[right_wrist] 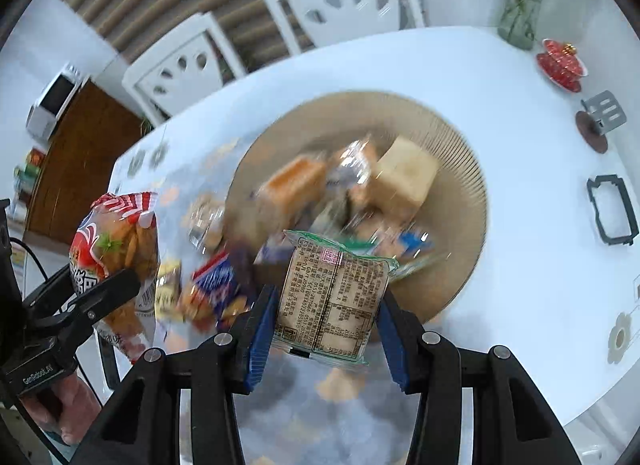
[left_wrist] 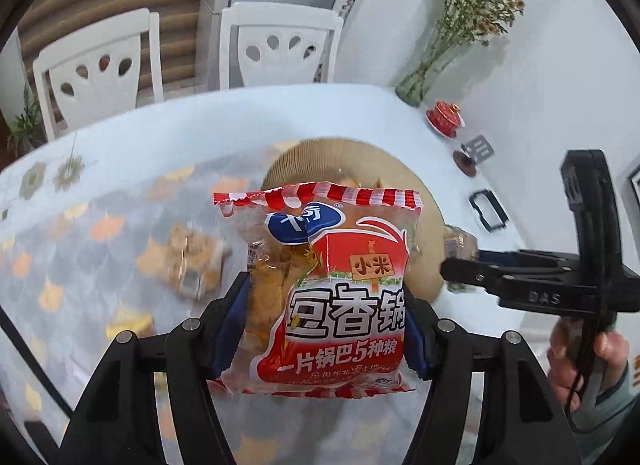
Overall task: Organize snacks
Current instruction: 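Carry both packets over the amber bowl and open both tools to drop them, then move both tools back over the loose snacks on the table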
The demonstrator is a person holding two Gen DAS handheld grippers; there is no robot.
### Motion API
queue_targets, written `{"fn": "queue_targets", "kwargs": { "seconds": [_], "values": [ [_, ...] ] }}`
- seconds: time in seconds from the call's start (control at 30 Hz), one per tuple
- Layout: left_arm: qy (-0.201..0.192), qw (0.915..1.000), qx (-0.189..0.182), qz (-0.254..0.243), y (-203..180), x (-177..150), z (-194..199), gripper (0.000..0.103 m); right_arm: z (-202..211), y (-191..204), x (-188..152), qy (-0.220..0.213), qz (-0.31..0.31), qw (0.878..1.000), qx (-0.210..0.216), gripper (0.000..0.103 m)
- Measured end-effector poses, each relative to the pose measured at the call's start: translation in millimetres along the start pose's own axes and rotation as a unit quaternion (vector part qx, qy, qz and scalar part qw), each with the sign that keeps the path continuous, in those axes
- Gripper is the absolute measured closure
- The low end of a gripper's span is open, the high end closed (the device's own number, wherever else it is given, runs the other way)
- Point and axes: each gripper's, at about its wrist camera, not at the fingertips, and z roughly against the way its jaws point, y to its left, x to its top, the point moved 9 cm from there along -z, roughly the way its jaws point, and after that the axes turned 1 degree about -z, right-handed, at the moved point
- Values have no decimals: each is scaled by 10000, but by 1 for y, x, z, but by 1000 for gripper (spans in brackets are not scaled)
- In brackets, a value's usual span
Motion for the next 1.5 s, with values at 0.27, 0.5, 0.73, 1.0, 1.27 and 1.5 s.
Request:
{"fn": "queue_targets", "kwargs": {
  "seconds": [0.27,0.5,0.73,1.0,1.27,1.5],
  "values": [
    [75,9999,3,114,-6,41,-41,39,-28,22,36,-68,-104,9999,77,56],
    [247,9997,35,46,-13,69,-81,35,-46,30,58,-78,166,9998,-5,56],
    [331,9992,-7,227,-1,70,-96,25,-58,27,59,85,251,9996,-88,47],
    [418,9979,-82,487,21,40,-83,25,-65,28,44,304,102,9995,-7,47],
    [278,9960,135,839,55,8,-46,25,-57,52,28,301,291,9991,20,47],
    [72,9900,453,1334,103,-19,-4,25,-54,98,10,283,648,9974,153,47]
  ]
}}
